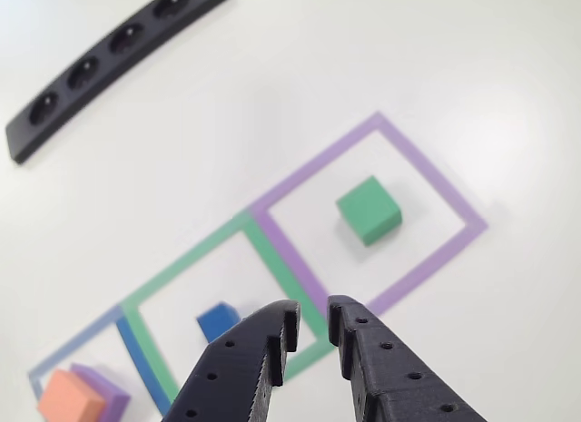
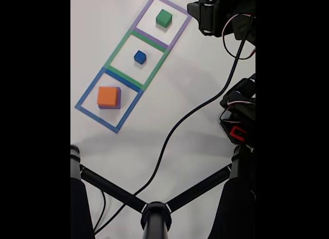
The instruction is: Tower of hanoi
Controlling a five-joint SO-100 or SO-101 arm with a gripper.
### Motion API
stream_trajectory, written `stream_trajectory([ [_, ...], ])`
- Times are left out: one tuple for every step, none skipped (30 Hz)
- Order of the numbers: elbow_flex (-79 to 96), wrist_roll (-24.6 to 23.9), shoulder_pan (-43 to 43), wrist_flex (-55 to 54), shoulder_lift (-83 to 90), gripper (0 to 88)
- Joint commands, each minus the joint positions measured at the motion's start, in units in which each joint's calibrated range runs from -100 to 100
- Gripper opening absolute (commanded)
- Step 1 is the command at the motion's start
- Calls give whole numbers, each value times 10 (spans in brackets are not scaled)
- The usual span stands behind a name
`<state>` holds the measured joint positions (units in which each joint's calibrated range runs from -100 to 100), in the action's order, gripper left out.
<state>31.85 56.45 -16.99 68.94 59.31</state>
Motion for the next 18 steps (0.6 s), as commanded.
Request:
stream_trajectory([
  [-26,11,0,-4,14,0],
  [-26,7,-5,-7,14,0],
  [-21,24,-13,-3,16,0],
  [-8,42,-18,0,21,0],
  [5,62,-25,1,26,0],
  [21,114,-33,8,33,0],
  [40,163,-42,13,40,0],
  [61,213,-54,14,47,23],
  [84,263,-67,14,54,51],
  [110,309,-81,10,64,56],
  [136,344,-92,1,74,56],
  [163,377,-103,-12,82,59],
  [186,413,-112,-24,92,66],
  [208,435,-119,-37,98,81],
  [224,435,-123,-49,102,115],
  [242,435,-128,-70,104,192],
  [263,435,-132,-95,105,244],
  [283,435,-136,-112,108,237],
])
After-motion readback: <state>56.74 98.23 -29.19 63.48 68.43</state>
